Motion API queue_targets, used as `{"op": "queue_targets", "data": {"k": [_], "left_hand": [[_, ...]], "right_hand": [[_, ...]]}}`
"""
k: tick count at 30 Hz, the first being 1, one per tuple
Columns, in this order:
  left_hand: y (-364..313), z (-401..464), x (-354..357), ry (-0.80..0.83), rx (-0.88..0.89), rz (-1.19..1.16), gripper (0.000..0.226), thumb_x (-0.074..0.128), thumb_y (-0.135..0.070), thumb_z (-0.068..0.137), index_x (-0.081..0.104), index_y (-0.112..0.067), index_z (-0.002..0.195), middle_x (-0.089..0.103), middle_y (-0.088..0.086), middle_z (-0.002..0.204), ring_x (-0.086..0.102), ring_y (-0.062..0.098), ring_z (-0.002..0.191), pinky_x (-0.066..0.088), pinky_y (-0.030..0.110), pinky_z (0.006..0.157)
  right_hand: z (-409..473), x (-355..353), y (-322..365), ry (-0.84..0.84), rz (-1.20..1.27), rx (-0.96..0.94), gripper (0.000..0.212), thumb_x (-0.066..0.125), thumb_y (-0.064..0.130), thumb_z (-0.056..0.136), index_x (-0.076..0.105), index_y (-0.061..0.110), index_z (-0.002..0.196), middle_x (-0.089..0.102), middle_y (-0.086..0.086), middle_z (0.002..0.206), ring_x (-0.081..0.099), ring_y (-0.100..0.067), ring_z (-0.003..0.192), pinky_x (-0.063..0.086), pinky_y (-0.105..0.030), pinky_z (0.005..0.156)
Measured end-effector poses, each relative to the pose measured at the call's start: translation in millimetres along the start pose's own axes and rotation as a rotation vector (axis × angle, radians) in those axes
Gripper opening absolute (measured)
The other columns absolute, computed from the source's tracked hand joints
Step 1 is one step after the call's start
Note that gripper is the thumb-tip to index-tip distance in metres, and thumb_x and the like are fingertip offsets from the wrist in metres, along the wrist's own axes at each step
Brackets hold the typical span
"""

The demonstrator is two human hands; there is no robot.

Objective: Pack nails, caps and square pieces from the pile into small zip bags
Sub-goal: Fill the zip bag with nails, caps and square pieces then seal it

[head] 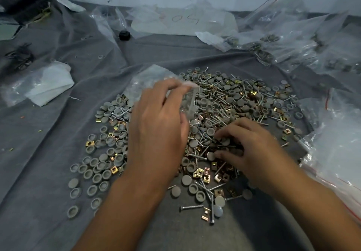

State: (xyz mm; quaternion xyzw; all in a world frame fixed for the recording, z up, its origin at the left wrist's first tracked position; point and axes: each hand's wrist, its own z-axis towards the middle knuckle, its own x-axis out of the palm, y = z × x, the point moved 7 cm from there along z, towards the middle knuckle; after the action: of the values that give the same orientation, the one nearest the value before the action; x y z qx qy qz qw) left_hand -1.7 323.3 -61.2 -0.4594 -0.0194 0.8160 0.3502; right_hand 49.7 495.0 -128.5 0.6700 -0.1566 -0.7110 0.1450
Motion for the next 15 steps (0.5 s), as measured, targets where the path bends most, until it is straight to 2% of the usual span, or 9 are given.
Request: {"op": "queue_targets", "data": {"k": [3,7,9,11,13,15], "left_hand": [[1.2,-2.3,17.7,0.1,0.012,0.046,0.058,0.08,-0.013,0.079,0.059,-0.013,0.132,0.058,0.003,0.127,0.052,0.018,0.112,0.036,0.029,0.096],[6.1,6.1,34.4,0.166,-0.006,0.045,0.059,0.079,-0.016,0.08,0.057,-0.015,0.134,0.057,0.002,0.129,0.052,0.018,0.116,0.031,0.027,0.099],[8.9,11.5,40.0,0.183,-0.023,0.036,0.058,0.078,-0.017,0.082,0.056,-0.017,0.135,0.056,0.0,0.131,0.05,0.016,0.118,0.031,0.026,0.1],[10.2,13.2,45.7,0.211,-0.033,0.032,0.058,0.077,-0.02,0.084,0.054,-0.019,0.137,0.054,-0.001,0.133,0.049,0.015,0.118,0.034,0.027,0.102],[9.9,11.9,49.5,0.232,-0.033,0.033,0.058,0.076,-0.021,0.085,0.053,-0.02,0.138,0.054,-0.002,0.133,0.049,0.014,0.119,0.035,0.028,0.104],[9.4,10.8,49.7,0.233,-0.036,0.033,0.058,0.075,-0.021,0.085,0.052,-0.021,0.138,0.055,-0.001,0.131,0.05,0.014,0.118,0.036,0.029,0.104]], "right_hand": [[2.2,-1.5,3.7,-0.068,-0.041,-0.009,0.034,0.057,0.052,0.082,0.063,0.042,0.114,0.047,0.023,0.11,0.049,-0.004,0.102,0.052,-0.03,0.083],[8.4,-3.5,3.8,-0.156,-0.007,-0.007,0.025,0.062,0.044,0.086,0.062,0.033,0.108,0.05,0.018,0.102,0.052,-0.005,0.087,0.052,-0.031,0.072],[10.2,-3.6,3.5,-0.175,0.019,-0.009,0.029,0.066,0.039,0.09,0.056,0.035,0.117,0.05,0.019,0.101,0.052,-0.004,0.084,0.054,-0.031,0.072],[12.6,-4.9,6.2,-0.179,0.018,-0.029,0.038,0.058,0.039,0.093,0.052,0.037,0.131,0.054,0.017,0.106,0.055,-0.005,0.088,0.055,-0.031,0.073],[16.3,-6.7,14.1,-0.178,-0.035,-0.087,0.039,0.054,0.036,0.096,0.058,0.032,0.135,0.058,0.008,0.109,0.058,-0.012,0.091,0.056,-0.033,0.072],[18.3,-6.7,21.5,-0.175,-0.1,-0.131,0.035,0.058,0.029,0.097,0.065,0.026,0.131,0.06,0.003,0.105,0.058,-0.016,0.092,0.056,-0.037,0.071]]}}
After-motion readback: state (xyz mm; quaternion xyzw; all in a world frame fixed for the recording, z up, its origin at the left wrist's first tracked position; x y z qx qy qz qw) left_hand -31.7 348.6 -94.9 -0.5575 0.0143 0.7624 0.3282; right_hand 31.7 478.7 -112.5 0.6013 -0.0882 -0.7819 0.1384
